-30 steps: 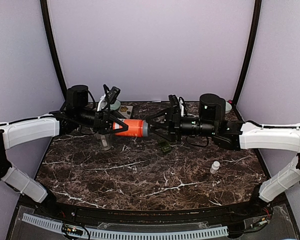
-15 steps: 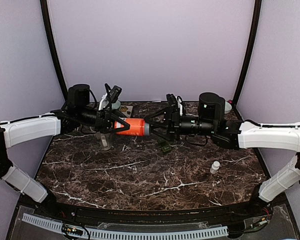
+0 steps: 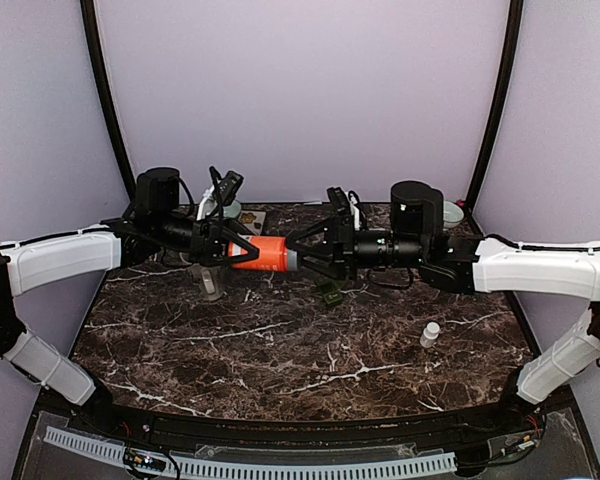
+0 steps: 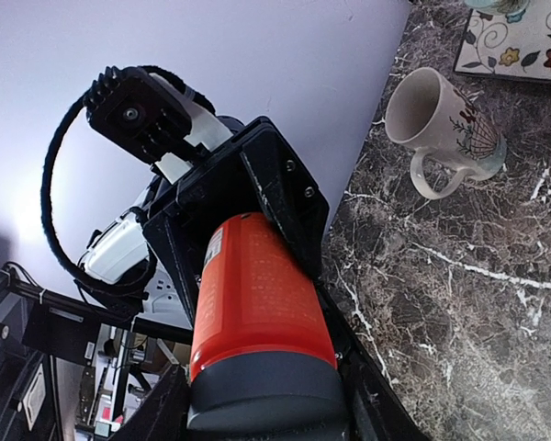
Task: Sort the pills into containers
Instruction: Unscrew the lid of the pill bottle.
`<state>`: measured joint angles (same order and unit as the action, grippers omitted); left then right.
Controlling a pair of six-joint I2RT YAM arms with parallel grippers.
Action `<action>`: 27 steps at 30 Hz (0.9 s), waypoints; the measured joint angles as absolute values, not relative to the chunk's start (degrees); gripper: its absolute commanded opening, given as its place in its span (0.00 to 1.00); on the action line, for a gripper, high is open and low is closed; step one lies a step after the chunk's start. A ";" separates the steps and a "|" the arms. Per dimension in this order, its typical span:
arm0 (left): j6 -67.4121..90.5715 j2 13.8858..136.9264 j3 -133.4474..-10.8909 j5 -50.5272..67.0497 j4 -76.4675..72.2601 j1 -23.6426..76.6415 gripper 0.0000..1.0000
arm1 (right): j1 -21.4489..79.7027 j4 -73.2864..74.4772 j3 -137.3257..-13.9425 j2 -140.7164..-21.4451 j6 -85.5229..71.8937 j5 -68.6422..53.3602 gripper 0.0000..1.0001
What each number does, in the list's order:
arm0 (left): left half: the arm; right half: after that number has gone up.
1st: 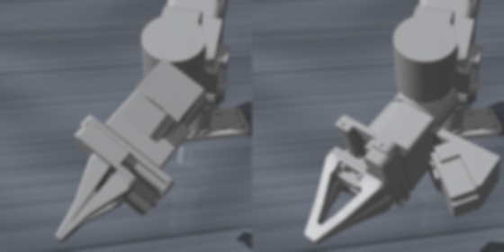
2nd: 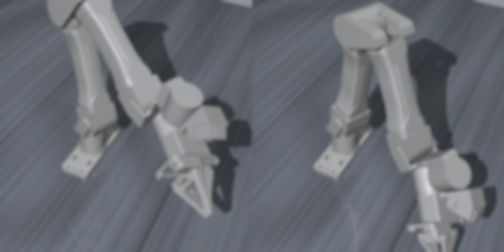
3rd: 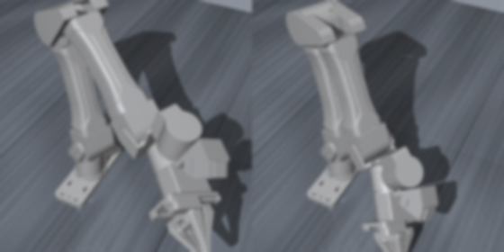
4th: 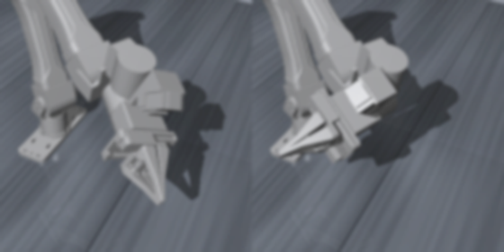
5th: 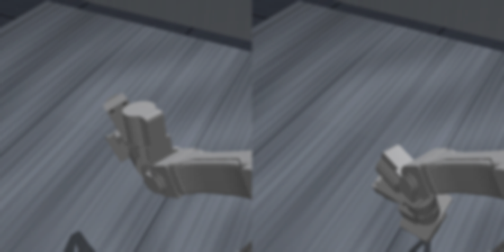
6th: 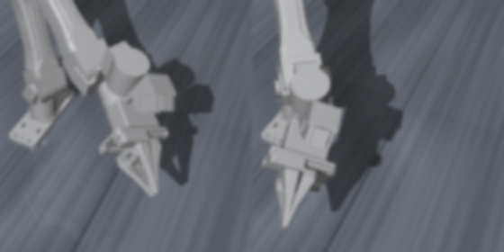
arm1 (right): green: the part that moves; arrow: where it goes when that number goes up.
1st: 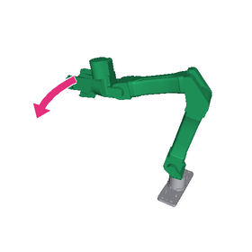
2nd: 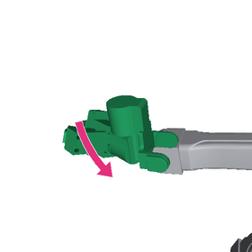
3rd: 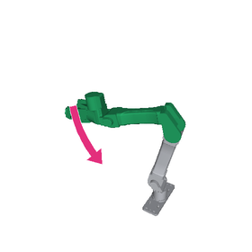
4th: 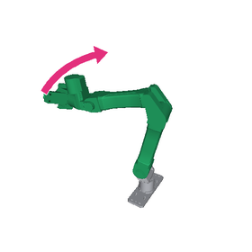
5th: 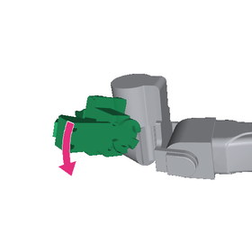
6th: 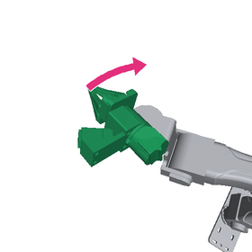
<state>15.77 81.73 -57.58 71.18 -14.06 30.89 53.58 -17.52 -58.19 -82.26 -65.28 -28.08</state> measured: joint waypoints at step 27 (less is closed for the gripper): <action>35.31 86.32 -58.06 77.14 -30.04 31.09 0.00 | 56.27 -1.23 -64.71 -77.95 -2.31 -19.81 0.19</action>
<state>35.31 86.32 -58.06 77.14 -30.04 31.09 56.27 -1.23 -64.71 -77.95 -2.31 -19.81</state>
